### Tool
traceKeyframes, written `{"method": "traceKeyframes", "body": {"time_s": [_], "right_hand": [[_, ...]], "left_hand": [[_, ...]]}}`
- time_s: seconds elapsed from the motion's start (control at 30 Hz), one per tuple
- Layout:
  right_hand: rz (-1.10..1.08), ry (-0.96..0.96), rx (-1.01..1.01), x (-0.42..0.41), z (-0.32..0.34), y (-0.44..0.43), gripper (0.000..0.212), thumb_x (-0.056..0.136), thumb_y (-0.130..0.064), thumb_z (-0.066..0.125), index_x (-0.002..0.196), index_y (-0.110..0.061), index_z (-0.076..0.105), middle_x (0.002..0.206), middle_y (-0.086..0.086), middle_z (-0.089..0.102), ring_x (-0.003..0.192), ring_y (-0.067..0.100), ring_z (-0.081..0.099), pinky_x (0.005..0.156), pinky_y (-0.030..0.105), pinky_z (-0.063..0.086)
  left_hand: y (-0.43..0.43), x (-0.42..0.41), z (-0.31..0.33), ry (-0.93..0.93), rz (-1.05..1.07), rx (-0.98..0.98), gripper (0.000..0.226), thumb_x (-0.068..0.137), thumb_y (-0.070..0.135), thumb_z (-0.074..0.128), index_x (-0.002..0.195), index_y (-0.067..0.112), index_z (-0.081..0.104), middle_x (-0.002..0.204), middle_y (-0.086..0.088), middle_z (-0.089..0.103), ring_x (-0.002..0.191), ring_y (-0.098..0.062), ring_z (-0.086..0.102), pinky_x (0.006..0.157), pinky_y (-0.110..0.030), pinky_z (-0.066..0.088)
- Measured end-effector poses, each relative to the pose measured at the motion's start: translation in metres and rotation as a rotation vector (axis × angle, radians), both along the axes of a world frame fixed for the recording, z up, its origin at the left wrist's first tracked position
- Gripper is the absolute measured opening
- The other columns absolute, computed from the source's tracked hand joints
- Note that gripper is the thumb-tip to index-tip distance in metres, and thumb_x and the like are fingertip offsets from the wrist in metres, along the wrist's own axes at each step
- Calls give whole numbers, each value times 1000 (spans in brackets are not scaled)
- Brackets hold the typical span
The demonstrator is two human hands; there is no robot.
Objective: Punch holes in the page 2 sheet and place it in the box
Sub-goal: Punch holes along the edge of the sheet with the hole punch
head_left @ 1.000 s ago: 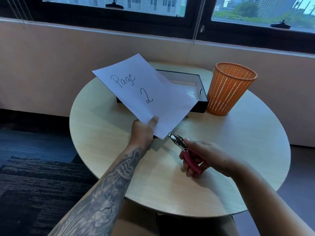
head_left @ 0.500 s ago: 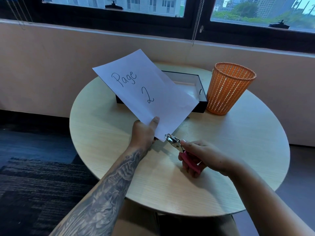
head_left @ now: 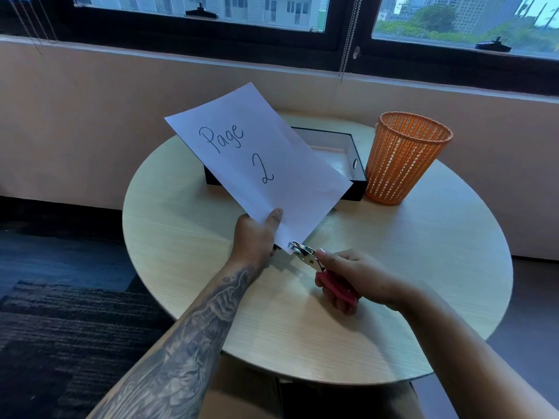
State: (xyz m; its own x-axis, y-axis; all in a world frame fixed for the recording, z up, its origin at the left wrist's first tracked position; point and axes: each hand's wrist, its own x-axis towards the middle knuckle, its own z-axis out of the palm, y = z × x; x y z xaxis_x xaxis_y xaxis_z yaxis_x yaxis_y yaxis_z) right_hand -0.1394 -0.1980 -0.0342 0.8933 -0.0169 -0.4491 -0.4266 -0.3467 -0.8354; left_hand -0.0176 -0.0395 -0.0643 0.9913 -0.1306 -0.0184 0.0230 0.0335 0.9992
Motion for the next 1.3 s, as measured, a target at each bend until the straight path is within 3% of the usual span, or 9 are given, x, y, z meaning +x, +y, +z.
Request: {"method": "traceKeyframes", "body": {"time_s": [0.1, 0.23, 0.43, 0.57, 0.63, 0.73, 0.97, 1.13, 1.3], "right_hand": [[2, -2, 1, 0, -1, -1, 58, 100, -58, 45, 87, -6, 66, 70, 17, 63, 57, 28, 59, 49, 31, 49], [11, -4, -7, 0, 0, -1, 57, 101, -56, 43, 86, -5, 65, 70, 17, 63, 52, 27, 58, 48, 31, 49], [17, 19, -58, 3, 2, -1, 56, 103, -53, 42, 85, -4, 63, 63, 15, 62, 45, 24, 55, 43, 28, 46], [38, 49, -158, 6, 5, -2, 58, 103, -53, 41, 88, -2, 63, 63, 15, 62, 46, 26, 54, 39, 26, 44], [59, 69, -218, 8, 6, -3, 61, 102, -56, 41, 89, -1, 64, 68, 18, 64, 54, 30, 57, 39, 27, 45], [95, 91, -293, 10, 10, -4, 62, 101, -58, 40, 88, -3, 65, 70, 17, 66, 58, 29, 59, 42, 29, 47], [126, 115, -382, 11, 21, 1, 59, 103, -56, 38, 84, -6, 64, 65, 11, 67, 49, 21, 57, 45, 30, 49], [135, 121, -423, 12, 20, 1, 59, 103, -57, 38, 83, -7, 63, 61, 8, 66, 45, 19, 55, 45, 30, 48], [142, 127, -438, 12, 20, 2, 59, 102, -57, 38, 83, -8, 64, 60, 8, 66, 43, 18, 55, 45, 29, 49]], "left_hand": [[1, -1, 1, -16, -8, 9, 16, 93, 23, 69, 83, 12, 66, 77, -8, 67, 58, -20, 60, 45, -25, 46], [1, -2, 1, -27, -6, 22, 16, 93, 24, 69, 79, 18, 64, 73, -1, 66, 46, -3, 57, 44, -20, 47], [1, -4, -3, -102, 2, 45, 19, 94, 26, 68, 77, 16, 66, 70, 4, 70, 54, -4, 64, 52, -18, 50], [1, -9, -5, -147, -24, 94, 30, 96, 27, 66, 67, 18, 62, 55, 11, 63, 49, -5, 60, 50, -17, 44], [0, -10, -6, -173, -30, 123, 30, 96, 29, 65, 70, 13, 65, 61, 3, 69, 55, -14, 65, 51, -26, 49], [-2, -10, -8, -201, -30, 144, 25, 95, 29, 65, 81, 8, 71, 80, -10, 75, 73, -22, 71, 65, -36, 56], [-2, -10, -10, -219, -44, 184, 17, 96, 27, 64, 84, 18, 72, 79, 8, 74, 73, -6, 70, 66, -27, 55], [-3, -11, -9, -251, -56, 194, 18, 96, 26, 64, 79, 22, 69, 74, 14, 71, 67, 2, 68, 57, -13, 50], [-3, -11, -11, -266, -58, 213, 23, 96, 27, 64, 74, 23, 67, 72, 11, 71, 66, -4, 68, 57, -19, 51]]}}
